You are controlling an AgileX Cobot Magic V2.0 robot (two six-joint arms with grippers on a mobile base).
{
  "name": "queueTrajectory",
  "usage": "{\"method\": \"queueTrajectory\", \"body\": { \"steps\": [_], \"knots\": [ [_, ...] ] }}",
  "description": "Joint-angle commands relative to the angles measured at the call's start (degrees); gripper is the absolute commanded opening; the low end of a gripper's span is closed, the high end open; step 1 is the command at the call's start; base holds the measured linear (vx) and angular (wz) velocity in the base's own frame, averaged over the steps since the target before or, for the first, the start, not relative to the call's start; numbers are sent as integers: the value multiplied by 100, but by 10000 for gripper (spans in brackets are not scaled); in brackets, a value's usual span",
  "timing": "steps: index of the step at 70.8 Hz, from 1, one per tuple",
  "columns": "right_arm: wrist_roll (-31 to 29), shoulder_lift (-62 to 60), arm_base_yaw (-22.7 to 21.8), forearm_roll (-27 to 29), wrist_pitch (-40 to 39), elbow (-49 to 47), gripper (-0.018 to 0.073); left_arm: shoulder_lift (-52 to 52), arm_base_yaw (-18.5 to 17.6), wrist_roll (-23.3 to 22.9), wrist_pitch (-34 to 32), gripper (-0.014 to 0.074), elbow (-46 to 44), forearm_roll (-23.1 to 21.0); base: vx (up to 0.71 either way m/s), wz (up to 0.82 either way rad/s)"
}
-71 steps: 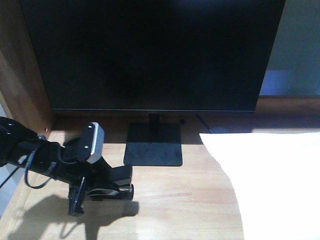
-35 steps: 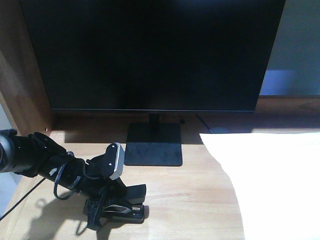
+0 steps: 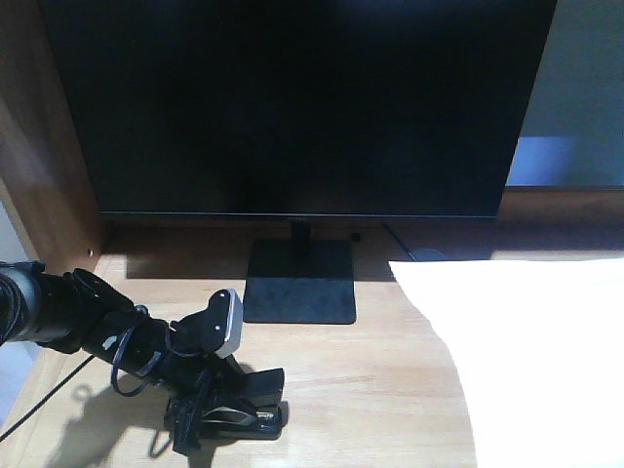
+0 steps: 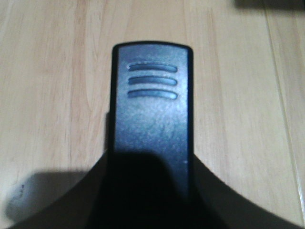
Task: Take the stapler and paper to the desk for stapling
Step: 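Lower the black stapler with the left gripper toward the desktop, then set the stapler down on the desk in front of the monitor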
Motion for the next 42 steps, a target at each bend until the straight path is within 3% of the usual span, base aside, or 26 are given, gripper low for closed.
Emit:
{"method": "queueTrajectory", "body": {
  "steps": [1,13,26,42],
  "knots": [
    [-34,51,-29,32,-211,-140,-5,-244,-39,19,328,39,-157,-339,0,0],
    [-34,51,-29,32,-211,-140,-5,-244,-34,-28,317,159,-157,-334,0,0],
    [-34,51,-29,32,-211,-140,-5,-244,-34,-42,328,408,-157,-322,0,0],
    [-34,51,-29,32,-217,-140,-5,-260,-34,-539,173,678,-157,-336,0,0]
  ]
}}
